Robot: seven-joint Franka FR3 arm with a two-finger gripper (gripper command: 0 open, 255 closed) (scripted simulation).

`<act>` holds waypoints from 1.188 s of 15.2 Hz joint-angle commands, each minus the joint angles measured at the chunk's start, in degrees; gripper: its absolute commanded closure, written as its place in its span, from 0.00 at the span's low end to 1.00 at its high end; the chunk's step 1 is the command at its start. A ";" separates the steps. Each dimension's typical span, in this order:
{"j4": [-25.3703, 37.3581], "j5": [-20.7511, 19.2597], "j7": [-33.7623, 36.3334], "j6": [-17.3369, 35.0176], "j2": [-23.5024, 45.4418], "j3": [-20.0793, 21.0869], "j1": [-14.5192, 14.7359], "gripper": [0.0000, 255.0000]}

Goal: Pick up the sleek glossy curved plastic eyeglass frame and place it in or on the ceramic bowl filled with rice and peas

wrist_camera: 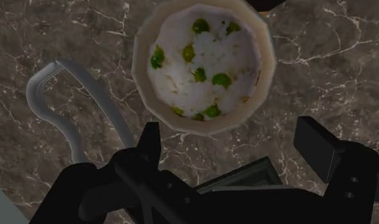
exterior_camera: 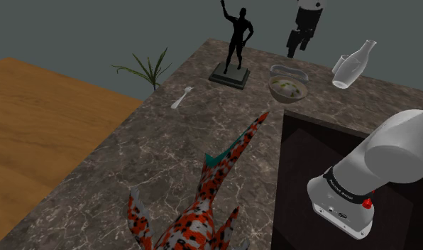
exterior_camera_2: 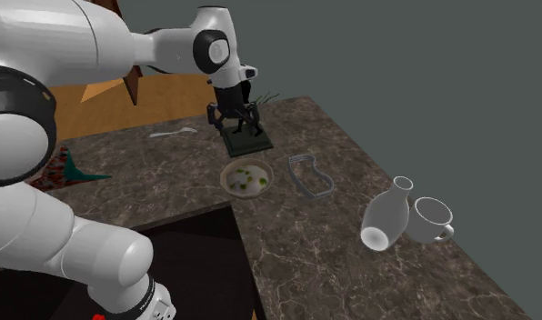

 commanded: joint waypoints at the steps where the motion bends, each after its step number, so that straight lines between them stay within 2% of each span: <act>1: 2.44 0.43 -2.63 1.67 4.62 -1.79 -0.49 0.00; 10: 15.84 5.42 -14.11 5.18 24.53 -6.66 -4.27 0.00; 18: 33.49 11.03 -22.78 3.71 43.77 -6.97 -10.87 0.00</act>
